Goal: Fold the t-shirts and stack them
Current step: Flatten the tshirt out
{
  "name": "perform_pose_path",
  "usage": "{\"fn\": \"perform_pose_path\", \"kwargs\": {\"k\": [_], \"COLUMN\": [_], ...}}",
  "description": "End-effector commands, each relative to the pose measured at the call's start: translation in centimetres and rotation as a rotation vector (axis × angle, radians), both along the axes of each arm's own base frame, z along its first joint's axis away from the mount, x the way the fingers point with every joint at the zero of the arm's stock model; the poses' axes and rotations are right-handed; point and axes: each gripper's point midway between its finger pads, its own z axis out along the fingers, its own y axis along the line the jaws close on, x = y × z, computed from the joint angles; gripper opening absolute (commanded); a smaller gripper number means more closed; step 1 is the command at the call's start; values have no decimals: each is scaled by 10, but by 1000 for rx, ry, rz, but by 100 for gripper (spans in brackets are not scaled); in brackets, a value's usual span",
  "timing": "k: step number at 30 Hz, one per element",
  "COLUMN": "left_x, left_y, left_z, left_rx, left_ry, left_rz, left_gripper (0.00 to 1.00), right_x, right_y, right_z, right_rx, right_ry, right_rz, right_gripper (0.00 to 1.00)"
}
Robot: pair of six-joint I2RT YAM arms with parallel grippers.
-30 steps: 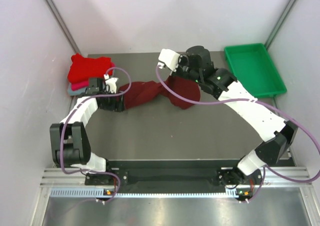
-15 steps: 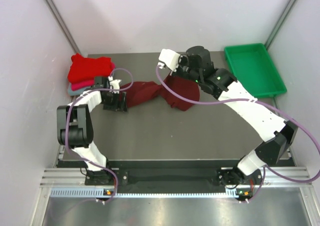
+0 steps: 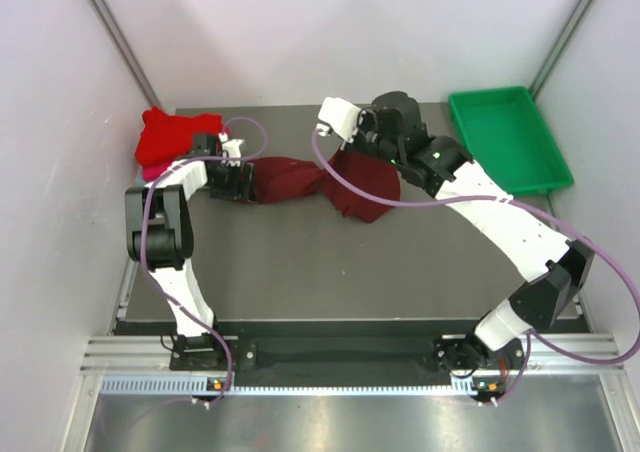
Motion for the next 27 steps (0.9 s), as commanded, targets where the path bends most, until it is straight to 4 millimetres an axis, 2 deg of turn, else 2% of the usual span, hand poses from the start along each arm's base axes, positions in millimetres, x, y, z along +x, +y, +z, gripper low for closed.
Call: {"fn": "perform_pose_path", "kwargs": {"k": [1, 2, 3, 4, 7, 10, 12, 14, 15, 16, 17, 19, 22, 24, 25, 26, 27], "left_x": [7, 9, 8, 7, 3, 9, 8, 8, 5, 5, 7, 3, 6, 9, 12, 14, 15], "left_y": [-1, -2, -1, -2, -4, -5, -5, -5, -12, -9, 20, 20, 19, 21, 25, 26, 27], "left_z": [15, 37, 48, 72, 104, 120, 121, 110, 106, 93, 79, 60, 45, 40, 37, 35, 35], "left_rx": [-3, 0, 2, 5, 10, 12, 12, 11, -86, -52, 83, 61, 46, 53, 67, 74, 77], "left_ry": [-47, -99, -126, -181, -260, -301, -301, -286, -218, -203, -177, -122, -98, -89, -87, -88, -89], "left_rz": [-14, -16, -14, -16, -19, -24, -24, -22, 111, 64, 158, 151, 160, 176, 195, 199, 191], "left_gripper": [80, 80, 80, 80, 80, 80, 80, 80, 80, 100, 69, 71, 79, 78, 76, 67, 48], "right_x": [14, 16, 18, 23, 31, 36, 38, 38, 39, 39, 39, 38, 37, 33, 32, 31, 30], "right_y": [-10, -15, -18, -26, -39, -42, -41, -40, -39, -39, -39, -40, -43, -46, -47, -46, -48], "right_z": [17, 20, 23, 26, 28, 27, 25, 29, 30, 32, 31, 31, 32, 32, 34, 33, 33], "right_rx": [31, 33, 42, 56, 81, 89, 89, 101, 107, 110, 110, 109, 117, 117, 117, 115, 114], "right_ry": [-64, -74, -85, -86, -84, -79, -74, -76, -76, -79, -78, -78, -78, -76, -80, -79, -78], "right_rz": [-55, -75, -88, -114, -156, -170, -171, -168, -169, -167, -169, -172, -181, -181, -182, -179, -180], "right_gripper": [0, 0, 0, 0, 0, 0, 0, 0, 0, 0, 0, 0, 0, 0, 0, 0, 0]}}
